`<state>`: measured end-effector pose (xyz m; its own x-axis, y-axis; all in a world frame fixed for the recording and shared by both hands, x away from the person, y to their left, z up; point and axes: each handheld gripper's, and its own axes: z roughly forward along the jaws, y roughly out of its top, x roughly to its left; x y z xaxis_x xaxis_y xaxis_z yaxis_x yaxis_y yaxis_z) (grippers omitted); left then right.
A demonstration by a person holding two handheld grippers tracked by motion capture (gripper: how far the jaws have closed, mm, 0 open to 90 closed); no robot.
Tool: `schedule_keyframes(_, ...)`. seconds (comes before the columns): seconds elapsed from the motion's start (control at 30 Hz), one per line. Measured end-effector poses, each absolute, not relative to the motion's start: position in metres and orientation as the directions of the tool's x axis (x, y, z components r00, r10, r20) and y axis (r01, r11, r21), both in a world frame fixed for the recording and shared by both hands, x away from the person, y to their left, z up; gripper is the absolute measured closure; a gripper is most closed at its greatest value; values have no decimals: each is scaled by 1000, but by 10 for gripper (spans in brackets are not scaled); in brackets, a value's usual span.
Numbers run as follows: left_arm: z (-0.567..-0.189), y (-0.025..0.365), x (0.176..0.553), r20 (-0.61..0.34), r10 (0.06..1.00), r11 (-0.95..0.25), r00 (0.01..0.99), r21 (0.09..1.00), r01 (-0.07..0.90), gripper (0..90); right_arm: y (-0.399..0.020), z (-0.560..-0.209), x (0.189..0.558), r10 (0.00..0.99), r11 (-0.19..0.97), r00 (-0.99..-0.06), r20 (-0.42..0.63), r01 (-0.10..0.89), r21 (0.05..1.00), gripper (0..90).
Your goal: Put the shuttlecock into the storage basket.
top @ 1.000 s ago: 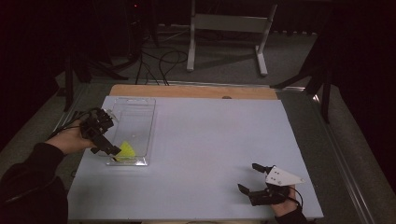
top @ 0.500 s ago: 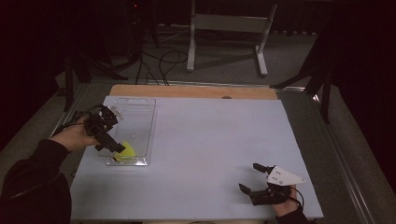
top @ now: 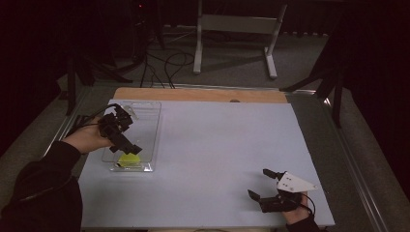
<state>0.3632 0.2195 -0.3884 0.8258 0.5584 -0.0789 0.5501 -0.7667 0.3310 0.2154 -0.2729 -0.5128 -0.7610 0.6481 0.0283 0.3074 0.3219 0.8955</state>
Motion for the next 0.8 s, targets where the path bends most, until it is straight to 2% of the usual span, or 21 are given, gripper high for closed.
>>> schedule_keyframes(0.8,-384,147,359,-87,433,-801,897,419,428,0,-272,-513,216,645,331,-764,22,306,892,90)
